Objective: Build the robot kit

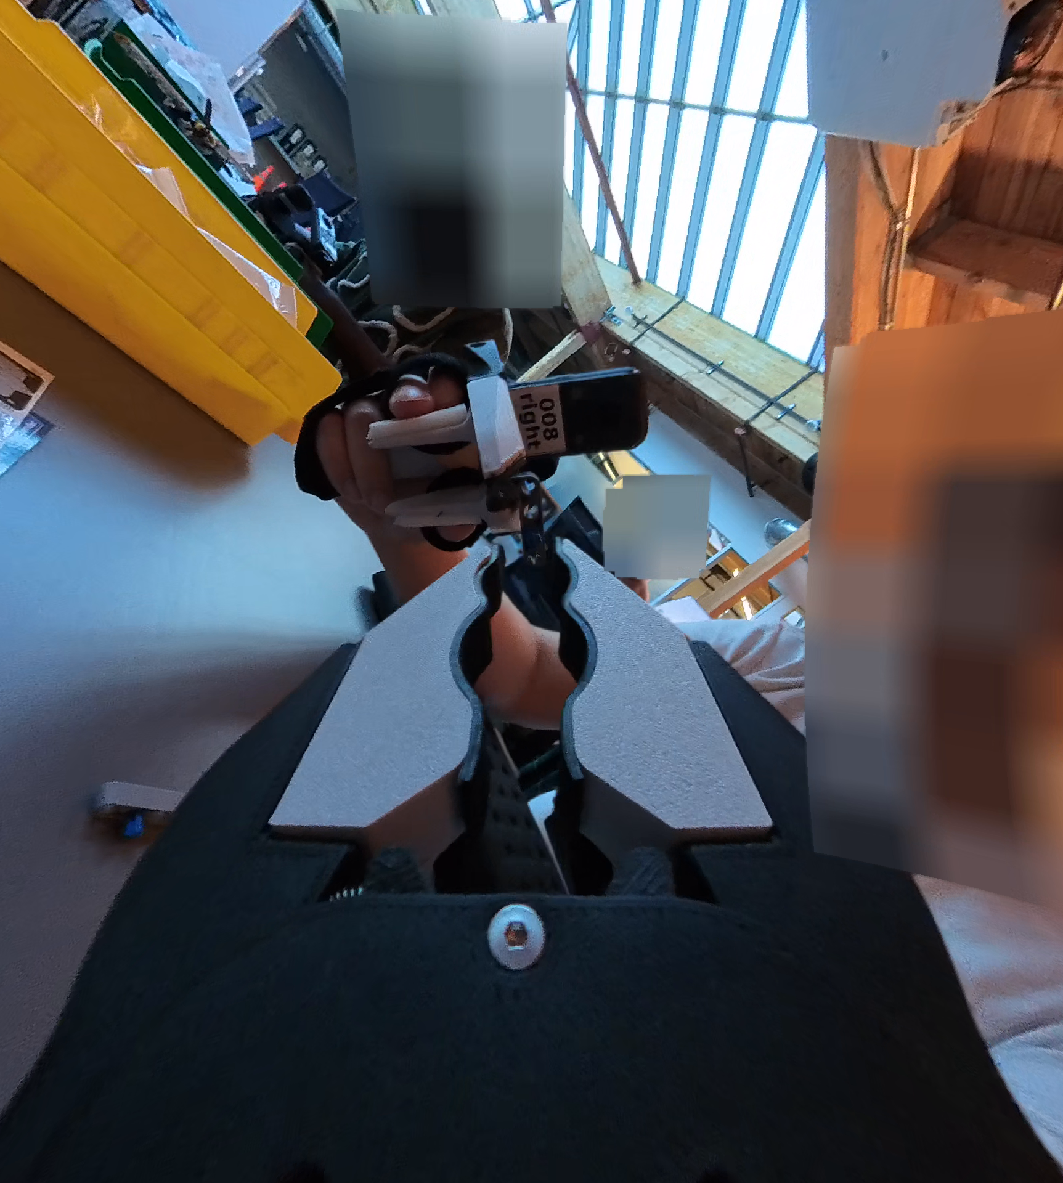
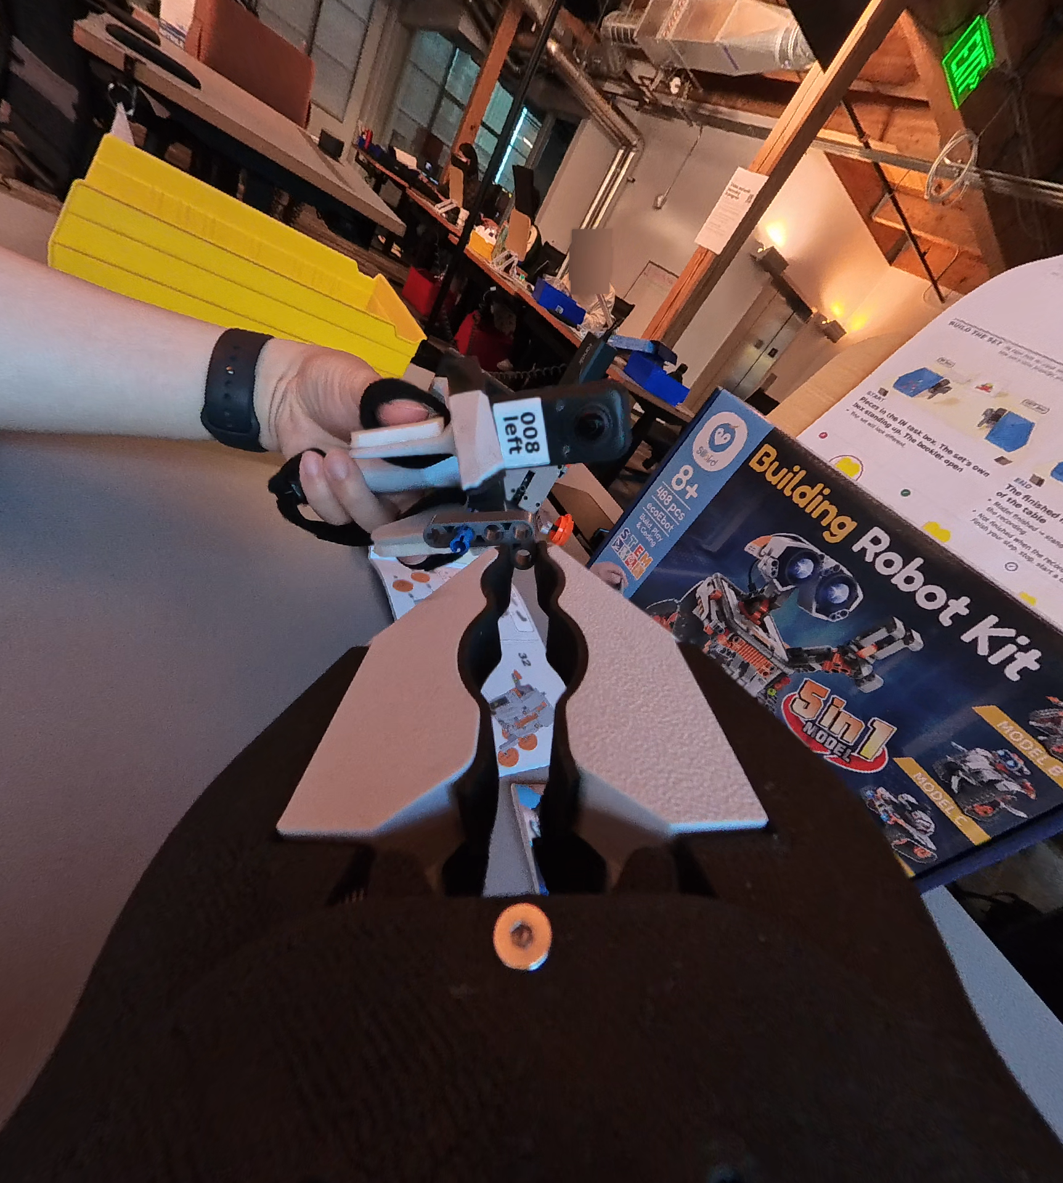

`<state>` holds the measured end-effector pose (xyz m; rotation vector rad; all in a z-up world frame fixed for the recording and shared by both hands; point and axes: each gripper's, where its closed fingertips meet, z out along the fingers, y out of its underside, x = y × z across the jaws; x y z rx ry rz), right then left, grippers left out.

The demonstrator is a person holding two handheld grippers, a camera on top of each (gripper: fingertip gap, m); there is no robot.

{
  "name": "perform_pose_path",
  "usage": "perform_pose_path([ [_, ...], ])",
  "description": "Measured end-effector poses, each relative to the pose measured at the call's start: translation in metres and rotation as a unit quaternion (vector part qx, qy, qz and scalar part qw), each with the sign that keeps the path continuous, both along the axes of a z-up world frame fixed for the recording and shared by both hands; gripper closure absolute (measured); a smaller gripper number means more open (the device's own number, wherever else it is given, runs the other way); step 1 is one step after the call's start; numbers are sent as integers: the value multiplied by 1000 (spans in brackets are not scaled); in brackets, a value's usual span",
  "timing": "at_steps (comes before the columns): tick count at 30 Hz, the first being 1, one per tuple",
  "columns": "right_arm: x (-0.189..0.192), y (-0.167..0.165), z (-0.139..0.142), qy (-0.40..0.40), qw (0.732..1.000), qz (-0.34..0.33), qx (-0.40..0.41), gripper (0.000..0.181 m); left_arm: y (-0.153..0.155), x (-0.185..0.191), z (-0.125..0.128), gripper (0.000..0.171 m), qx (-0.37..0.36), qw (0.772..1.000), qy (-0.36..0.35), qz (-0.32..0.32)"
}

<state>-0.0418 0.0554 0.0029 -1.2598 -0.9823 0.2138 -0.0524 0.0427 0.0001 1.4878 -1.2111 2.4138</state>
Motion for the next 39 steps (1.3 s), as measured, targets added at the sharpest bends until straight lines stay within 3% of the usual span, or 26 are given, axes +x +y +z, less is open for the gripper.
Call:
perform_pose_path([
  [1, 0, 1, -2, -3, 1000, -1, -2, 175, -3, 1, -1, 164, 8, 1000, 1, -4],
  [4, 0, 2, -3, -5, 1000, -3, -4, 176, -6, 2, -1, 171, 7, 1000, 0, -11],
  [11, 1, 4, -7, -12, 1000, -8, -10, 175, -3, 3, -5, 171, 23, 1000, 6, 0],
  [13, 0, 4, -8, -14, 1000, -9, -10, 176, -2, 5, -7, 161, 15, 1000, 16, 3],
  [16, 0, 5, -9, -17, 1000, -10, -13, 176, -3, 5, -7, 170, 18, 1000, 10, 0],
  [24, 1, 6, -11, -16, 1000, -12, -17, 176, -1, 5, -8, 170, 33, 999, 10, 8],
  [27, 0, 6, -12, -19, 1000, -11, -17, 176, 2, 9, -9, 153, 13, 1000, 19, 16],
  [31, -1, 6, -14, -23, 1000, -10, -19, 175, -9, 9, -12, 166, 21, 999, 20, -11],
  [39, -1, 5, -14, -20, 1000, -7, -21, 176, -8, 10, -11, 166, 14, 1000, 16, -10],
])
